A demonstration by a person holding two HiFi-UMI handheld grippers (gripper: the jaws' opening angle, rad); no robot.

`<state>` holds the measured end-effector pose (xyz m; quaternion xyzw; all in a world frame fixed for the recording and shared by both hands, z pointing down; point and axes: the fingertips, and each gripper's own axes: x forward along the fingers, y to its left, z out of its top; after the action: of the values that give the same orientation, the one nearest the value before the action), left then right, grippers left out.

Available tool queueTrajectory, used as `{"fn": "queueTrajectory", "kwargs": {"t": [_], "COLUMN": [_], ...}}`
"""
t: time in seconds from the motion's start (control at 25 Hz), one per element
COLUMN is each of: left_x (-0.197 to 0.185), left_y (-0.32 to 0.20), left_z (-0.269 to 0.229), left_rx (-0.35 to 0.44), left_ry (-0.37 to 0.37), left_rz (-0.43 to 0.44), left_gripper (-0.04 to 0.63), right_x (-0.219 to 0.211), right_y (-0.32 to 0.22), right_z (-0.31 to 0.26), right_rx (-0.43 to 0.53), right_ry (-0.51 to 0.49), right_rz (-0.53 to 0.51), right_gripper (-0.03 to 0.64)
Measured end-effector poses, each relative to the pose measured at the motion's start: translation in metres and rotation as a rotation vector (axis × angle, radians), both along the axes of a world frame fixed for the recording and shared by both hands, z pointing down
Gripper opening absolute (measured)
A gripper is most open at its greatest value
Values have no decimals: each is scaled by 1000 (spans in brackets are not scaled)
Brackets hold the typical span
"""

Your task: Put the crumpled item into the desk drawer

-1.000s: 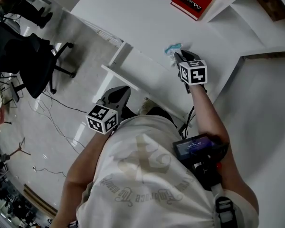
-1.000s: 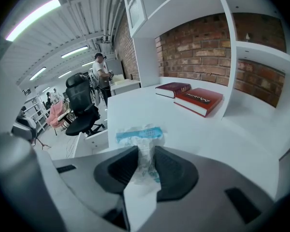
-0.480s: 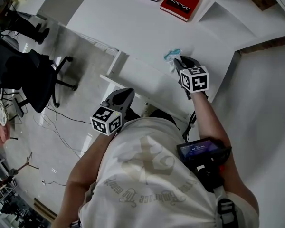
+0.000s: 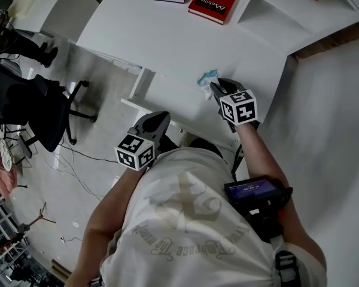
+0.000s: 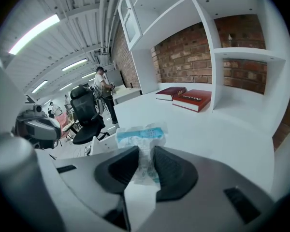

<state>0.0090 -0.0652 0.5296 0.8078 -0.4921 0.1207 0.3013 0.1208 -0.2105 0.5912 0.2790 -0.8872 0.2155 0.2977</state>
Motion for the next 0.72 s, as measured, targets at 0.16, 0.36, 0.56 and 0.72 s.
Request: {"fn": "queueTrajectory", "kwargs": {"t": [0.16, 0.36, 0.56, 0.72], "left_x": [4, 8, 8, 6], "left_y": [3, 12, 22, 29], "left_z": [0, 2, 2, 5], "left_rx": [-4, -13, -18, -28], "left_ry": [-5, -9, -14, -13], "left_rz": [-2, -7, -15, -19], "left_gripper": [31, 31, 31, 31], "right_x": [-1, -7, -19, -29], "right_y": [18, 44, 68, 84], "right_z": [4, 9, 17, 29], "right_rx": [-9, -4, -3, 2], "right_ry": [-12, -16, -13, 12], "right_rz": [-50, -136, -210, -274], "right_gripper": [115, 115, 116, 115]}}
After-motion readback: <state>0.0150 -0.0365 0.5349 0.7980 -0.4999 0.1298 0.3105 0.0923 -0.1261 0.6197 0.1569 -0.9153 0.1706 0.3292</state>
